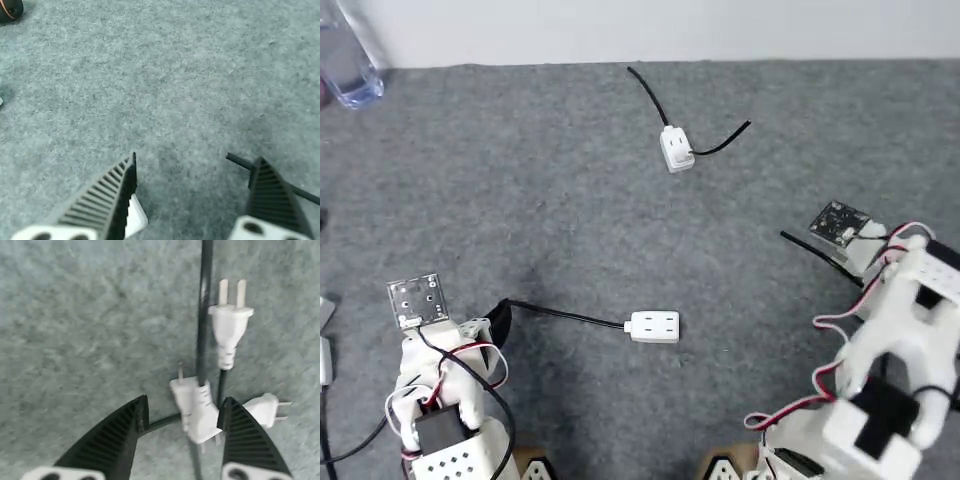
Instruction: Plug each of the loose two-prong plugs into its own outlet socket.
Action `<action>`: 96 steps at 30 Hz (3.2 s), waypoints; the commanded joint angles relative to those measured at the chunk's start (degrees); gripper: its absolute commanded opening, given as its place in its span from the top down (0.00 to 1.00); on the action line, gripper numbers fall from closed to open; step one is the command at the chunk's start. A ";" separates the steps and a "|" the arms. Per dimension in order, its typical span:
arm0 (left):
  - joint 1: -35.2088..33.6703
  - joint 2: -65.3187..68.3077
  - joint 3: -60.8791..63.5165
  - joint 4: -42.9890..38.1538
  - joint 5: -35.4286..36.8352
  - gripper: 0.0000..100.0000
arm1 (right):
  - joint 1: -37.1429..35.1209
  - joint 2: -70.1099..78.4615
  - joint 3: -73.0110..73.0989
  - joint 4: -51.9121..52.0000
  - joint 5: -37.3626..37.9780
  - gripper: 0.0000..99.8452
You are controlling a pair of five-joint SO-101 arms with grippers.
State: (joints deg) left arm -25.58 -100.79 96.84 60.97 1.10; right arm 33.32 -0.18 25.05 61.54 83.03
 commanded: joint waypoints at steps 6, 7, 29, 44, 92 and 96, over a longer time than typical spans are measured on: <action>0.18 0.00 -0.22 -1.49 0.00 0.66 | 3.12 11.47 -13.71 0.22 0.97 0.79; 0.18 0.00 -0.22 -1.49 0.00 0.66 | 3.65 13.05 -15.03 0.22 0.97 0.81; 0.26 0.00 -0.22 -1.49 0.00 0.66 | 2.95 15.25 -20.13 2.86 -2.55 0.99; 0.26 0.00 -0.22 -1.41 0.00 0.66 | -10.51 -5.32 -20.13 23.34 -33.32 0.99; 0.26 0.00 -0.22 -1.49 0.00 0.66 | -28.88 -7.43 16.26 -5.76 -124.22 0.99; 0.26 0.00 -0.22 -1.49 0.00 0.66 | -29.14 -7.78 16.18 -5.32 -113.58 0.99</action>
State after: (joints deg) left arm -25.58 -100.79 96.84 60.97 1.10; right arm 4.92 -5.45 41.85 56.62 -37.49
